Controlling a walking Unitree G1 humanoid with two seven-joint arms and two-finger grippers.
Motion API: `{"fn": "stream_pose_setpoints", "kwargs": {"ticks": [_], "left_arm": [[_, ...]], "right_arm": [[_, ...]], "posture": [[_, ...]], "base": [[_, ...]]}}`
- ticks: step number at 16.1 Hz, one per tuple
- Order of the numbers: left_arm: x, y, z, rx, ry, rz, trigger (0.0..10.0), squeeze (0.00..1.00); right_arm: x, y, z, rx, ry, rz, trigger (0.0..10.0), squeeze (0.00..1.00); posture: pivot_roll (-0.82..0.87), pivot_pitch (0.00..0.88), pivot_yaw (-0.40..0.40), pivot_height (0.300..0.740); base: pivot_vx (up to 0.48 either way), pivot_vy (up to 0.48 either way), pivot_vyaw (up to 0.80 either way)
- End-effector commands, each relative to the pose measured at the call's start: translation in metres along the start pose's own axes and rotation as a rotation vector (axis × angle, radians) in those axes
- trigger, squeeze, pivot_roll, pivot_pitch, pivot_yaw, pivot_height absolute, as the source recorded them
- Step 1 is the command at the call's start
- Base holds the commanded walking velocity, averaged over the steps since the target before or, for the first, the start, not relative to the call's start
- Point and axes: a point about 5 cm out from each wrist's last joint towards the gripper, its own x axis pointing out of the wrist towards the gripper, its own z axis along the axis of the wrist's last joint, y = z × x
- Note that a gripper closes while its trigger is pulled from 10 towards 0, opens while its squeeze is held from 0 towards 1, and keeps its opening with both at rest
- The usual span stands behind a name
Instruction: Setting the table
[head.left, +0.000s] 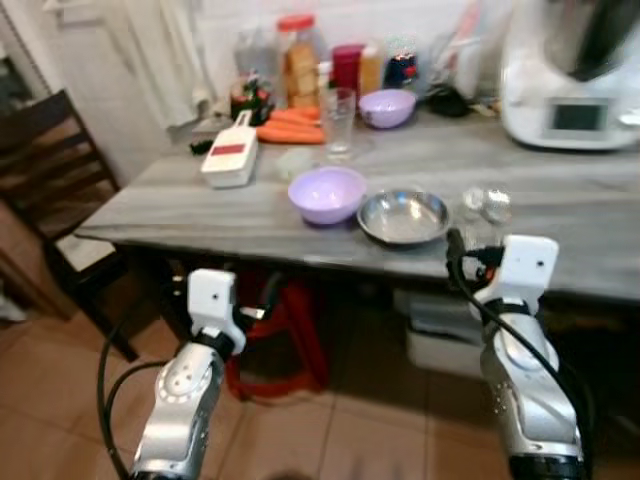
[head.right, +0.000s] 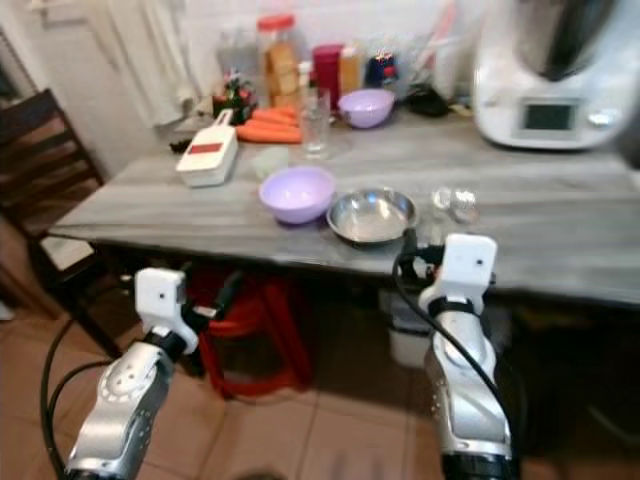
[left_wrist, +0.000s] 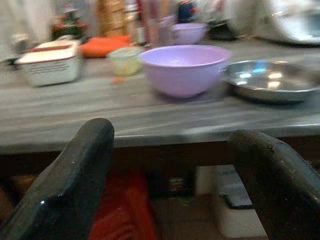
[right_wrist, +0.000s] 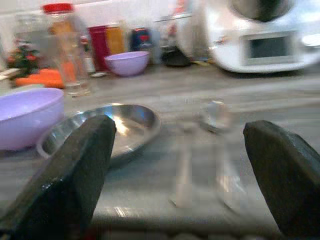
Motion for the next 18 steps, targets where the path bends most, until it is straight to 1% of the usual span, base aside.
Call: {"fn": "stream_pose_setpoints", "kwargs": {"ticks": [1, 7, 9, 11, 15, 18], "left_arm": [[0.0003, 0.0032, 0.0027, 0.022, -0.005, 0.008, 10.0, 0.0], [-0.0007, 0.002, 0.0011, 0.03, -0.012, -0.01, 10.0, 0.0], [-0.0005, 0.0034, 0.0017, 0.047, -0.021, -0.022, 10.0, 0.0], [-0.0008, 0.0042, 0.0011, 0.047, -0.021, -0.03, 10.0, 0.0], [0.0011, 0.0006, 0.0002, 0.057, -0.009, -0.038, 10.0, 0.0], [0.0015, -0.0022, -0.0011, 0.051, -0.008, -0.046, 10.0, 0.0]], "right_arm": [[0.0005, 0.0044, 0.0039, 0.01, -0.016, 0.014, 10.0, 0.0], [0.0007, 0.0043, 0.0025, 0.007, -0.012, 0.012, 10.0, 0.0], [0.0008, 0.0056, 0.0023, 0.007, -0.012, 0.014, 10.0, 0.0], [0.0002, 0.0053, 0.002, 0.008, -0.011, 0.014, 10.0, 0.0], [-0.0004, 0.0057, 0.0001, 0.007, -0.005, 0.015, 10.0, 0.0], [-0.001, 0.0054, -0.0003, 0.008, -0.002, 0.012, 10.0, 0.0]], "posture": [[-0.09, 0.0, 0.125, 0.74], [-0.09, 0.0, 0.126, 0.74], [-0.09, 0.0, 0.127, 0.74], [-0.09, 0.0, 0.128, 0.74], [-0.09, 0.0, 0.128, 0.74], [-0.09, 0.0, 0.129, 0.74]], "base": [[-0.356, 0.0, 0.0], [-0.346, 0.0, 0.0], [0.0, 0.0, 0.0], [0.0, 0.0, 0.0], [0.0, 0.0, 0.0], [0.0, -0.281, 0.0]]}}
